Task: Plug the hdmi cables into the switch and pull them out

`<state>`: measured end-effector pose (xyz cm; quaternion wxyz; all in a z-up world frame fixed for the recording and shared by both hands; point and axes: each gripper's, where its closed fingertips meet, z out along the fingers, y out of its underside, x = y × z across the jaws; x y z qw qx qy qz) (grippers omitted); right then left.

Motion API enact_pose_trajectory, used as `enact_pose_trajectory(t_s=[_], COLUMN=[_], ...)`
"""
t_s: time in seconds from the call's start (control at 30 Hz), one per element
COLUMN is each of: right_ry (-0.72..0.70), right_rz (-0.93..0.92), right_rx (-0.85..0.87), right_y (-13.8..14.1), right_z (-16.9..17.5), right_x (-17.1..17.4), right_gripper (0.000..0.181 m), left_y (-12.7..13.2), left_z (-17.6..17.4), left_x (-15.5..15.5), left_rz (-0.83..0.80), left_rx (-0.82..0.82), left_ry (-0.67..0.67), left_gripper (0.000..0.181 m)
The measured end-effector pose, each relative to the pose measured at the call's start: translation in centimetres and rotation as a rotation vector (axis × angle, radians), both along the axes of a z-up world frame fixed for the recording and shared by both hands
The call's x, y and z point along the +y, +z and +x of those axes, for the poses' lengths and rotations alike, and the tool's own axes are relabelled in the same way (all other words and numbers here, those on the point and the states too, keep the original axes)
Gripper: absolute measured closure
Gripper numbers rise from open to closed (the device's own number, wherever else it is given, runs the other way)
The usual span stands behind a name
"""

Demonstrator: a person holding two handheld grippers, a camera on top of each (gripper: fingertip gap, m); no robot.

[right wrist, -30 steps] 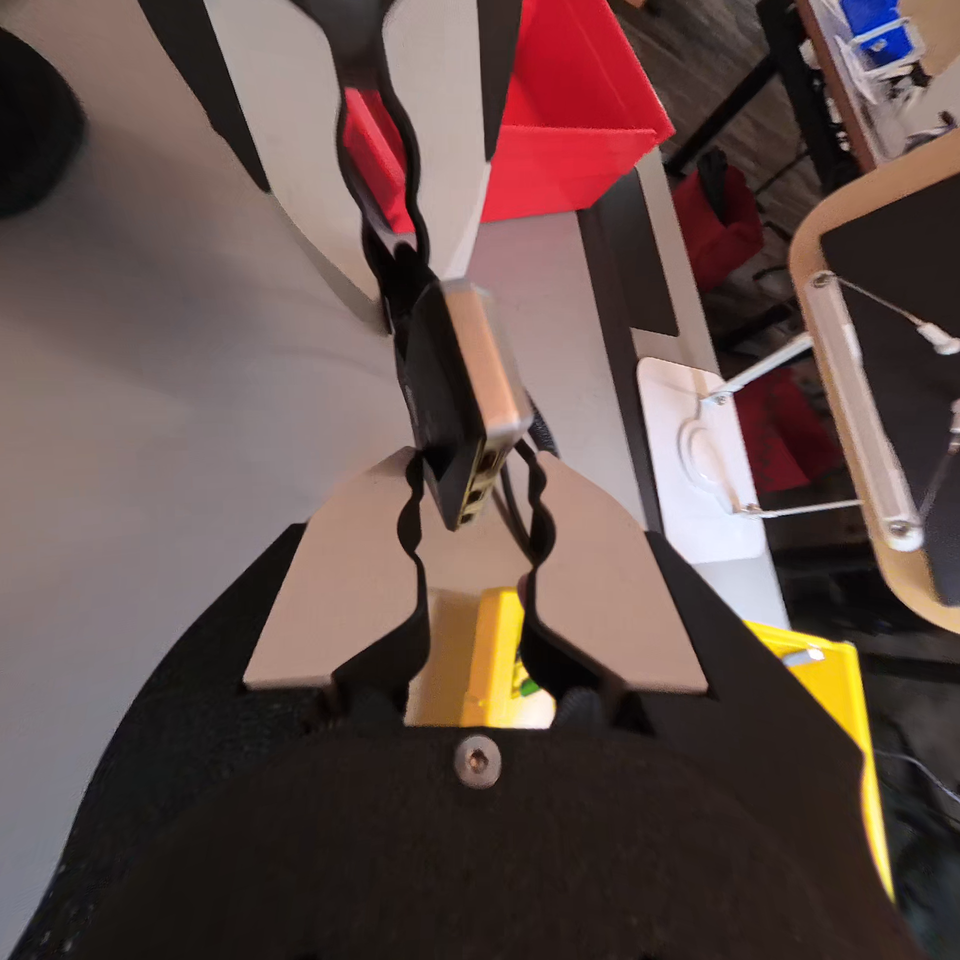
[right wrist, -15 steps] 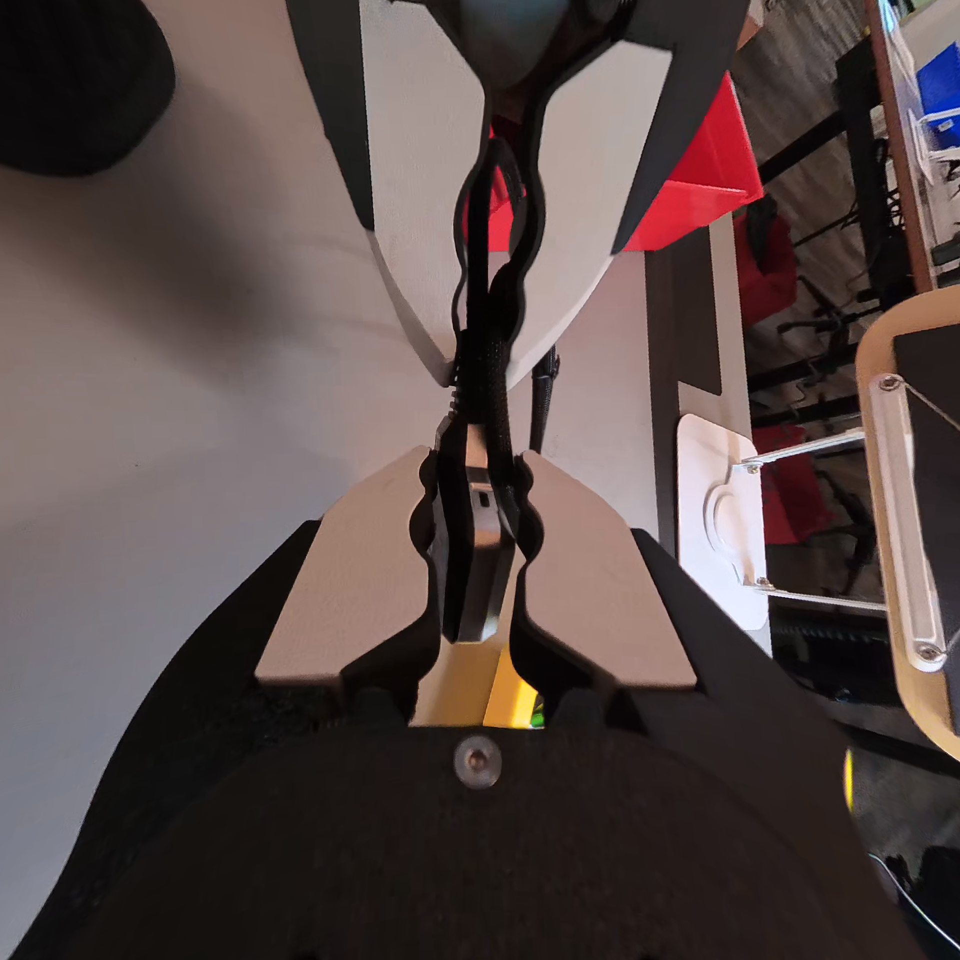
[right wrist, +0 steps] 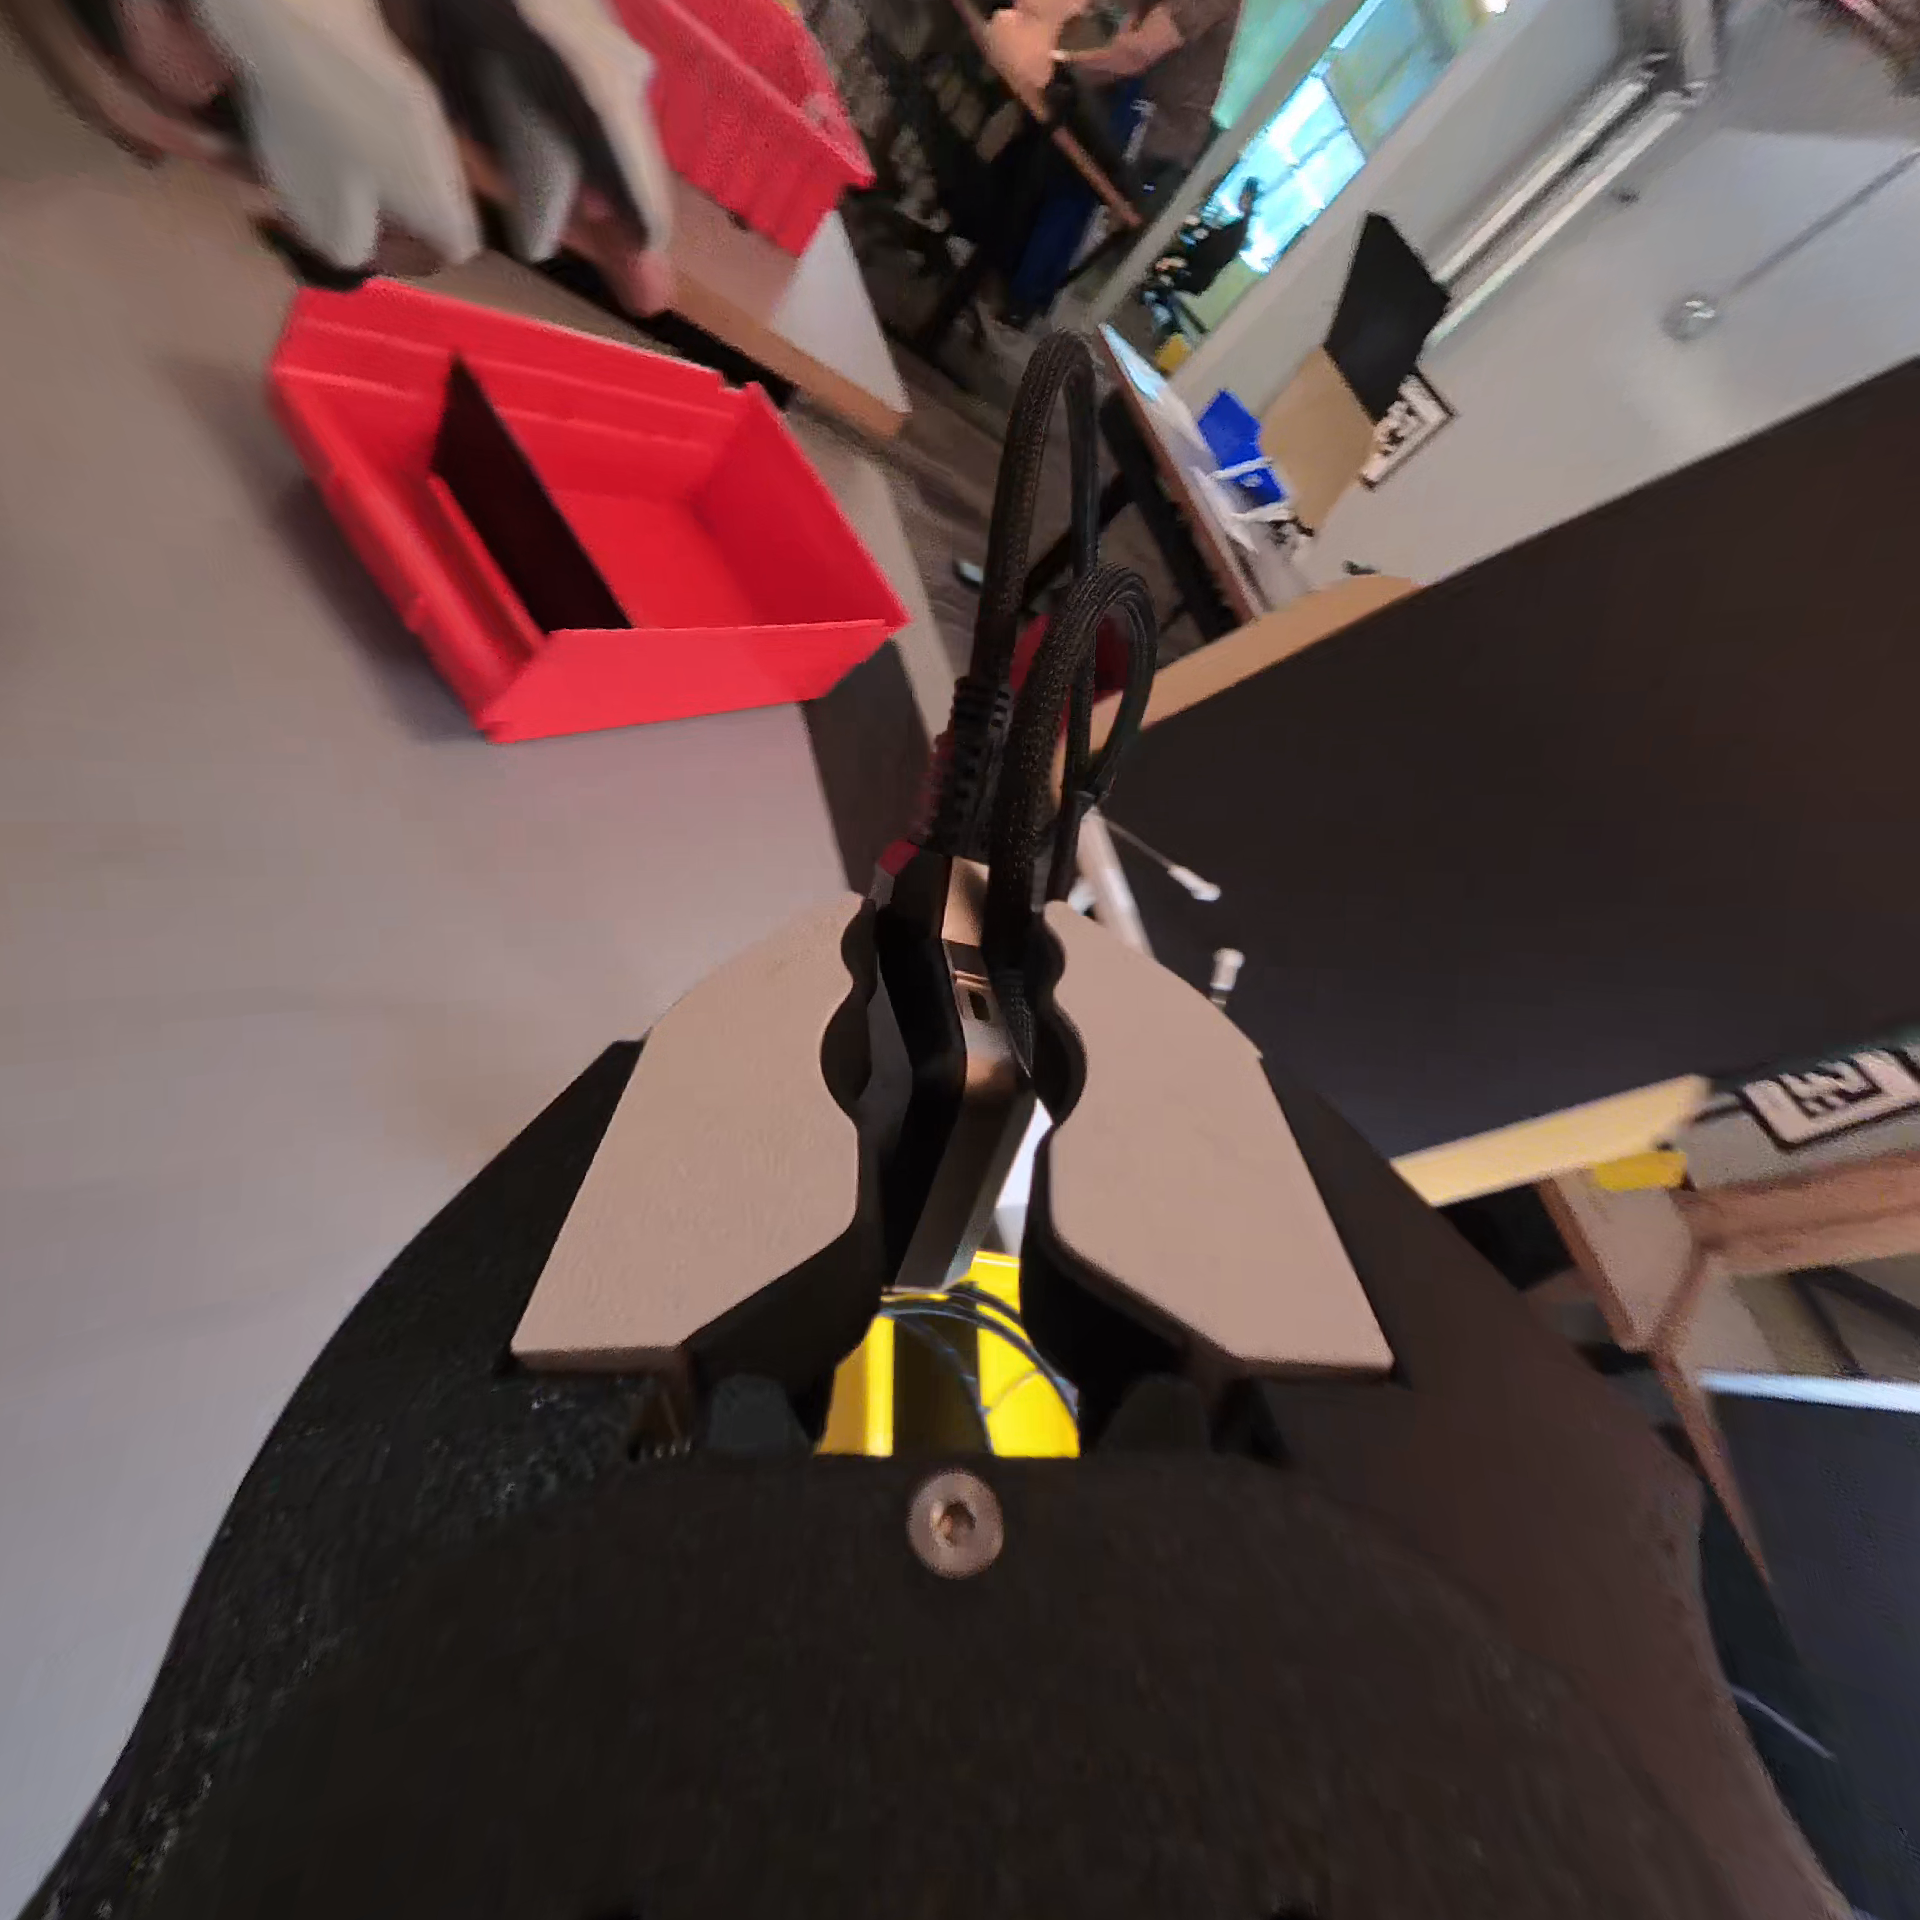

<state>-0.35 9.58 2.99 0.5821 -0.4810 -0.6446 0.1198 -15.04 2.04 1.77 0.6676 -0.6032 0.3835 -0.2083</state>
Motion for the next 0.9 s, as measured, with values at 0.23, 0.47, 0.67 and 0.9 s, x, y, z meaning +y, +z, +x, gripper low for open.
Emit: enact_pose_trajectory(t_s=[0.23,0.47,0.67,0.9], right_ry=[-0.207,-0.396,-0.488,-0.507], right_rz=[0.104,0.182,0.143,0.062], right_rx=[0.115,0.128,0.082,0.071], right_y=[8.7,10.3,6.5,2.0], right_z=[3.9,7.8,10.5,12.0], right_x=[5.0,9.1,12.9,14.9], right_gripper=[0.154,0.154,0.154,0.154], left_y=[-1.0,-1.4,-2.1,-2.7], left_z=[1.7,1.9,1.9,2.0], left_x=[0.4,0.9,1.5,2.0], left_rz=[-0.006,-0.016,-0.037,-0.047], left_rx=[0.053,0.049,0.059,0.070], left_ry=[-0.009,-0.005,0.003,0.009], left_gripper=[0.144,0.146,0.147,0.148])
